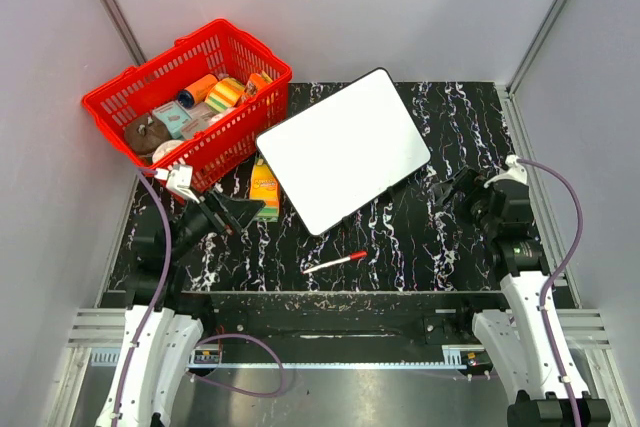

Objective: Write a sentence on the whiteboard
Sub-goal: Pick up the whiteboard marker without the cap from the center of the board.

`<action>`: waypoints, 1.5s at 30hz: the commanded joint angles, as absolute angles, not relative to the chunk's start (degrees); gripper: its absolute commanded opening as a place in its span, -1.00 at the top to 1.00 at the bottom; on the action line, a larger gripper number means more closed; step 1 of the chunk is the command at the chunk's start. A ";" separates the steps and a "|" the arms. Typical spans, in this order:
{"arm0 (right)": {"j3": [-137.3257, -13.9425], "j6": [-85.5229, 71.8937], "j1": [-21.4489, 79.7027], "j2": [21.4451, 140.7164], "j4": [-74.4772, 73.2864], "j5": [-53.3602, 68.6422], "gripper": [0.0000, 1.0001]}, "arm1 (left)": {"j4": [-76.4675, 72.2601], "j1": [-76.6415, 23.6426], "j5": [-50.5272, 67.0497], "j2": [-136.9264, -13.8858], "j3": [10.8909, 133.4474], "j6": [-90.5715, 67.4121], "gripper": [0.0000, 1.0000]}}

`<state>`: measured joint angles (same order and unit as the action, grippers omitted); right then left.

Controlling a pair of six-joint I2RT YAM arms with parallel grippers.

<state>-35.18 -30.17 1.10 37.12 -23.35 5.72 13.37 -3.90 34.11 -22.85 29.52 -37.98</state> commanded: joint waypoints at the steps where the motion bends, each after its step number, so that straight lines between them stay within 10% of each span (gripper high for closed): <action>1: -34.63 -31.28 0.97 37.00 -25.75 8.26 -0.99 | 10.81 -3.78 36.47 -22.32 29.53 -37.53 -0.98; 12: -31.82 -33.22 0.97 37.96 -25.32 11.95 -0.99 | 23.55 -13.42 28.78 -32.85 34.54 -27.17 -0.98; 25: -31.64 -32.43 1.05 39.64 -25.31 13.62 -1.00 | 30.49 -65.71 -11.32 -74.68 54.56 -19.17 -0.98; 45: -29.62 -32.78 0.97 40.52 -23.82 15.64 -0.99 | 21.19 -67.96 -11.09 -92.64 52.05 -13.27 -0.43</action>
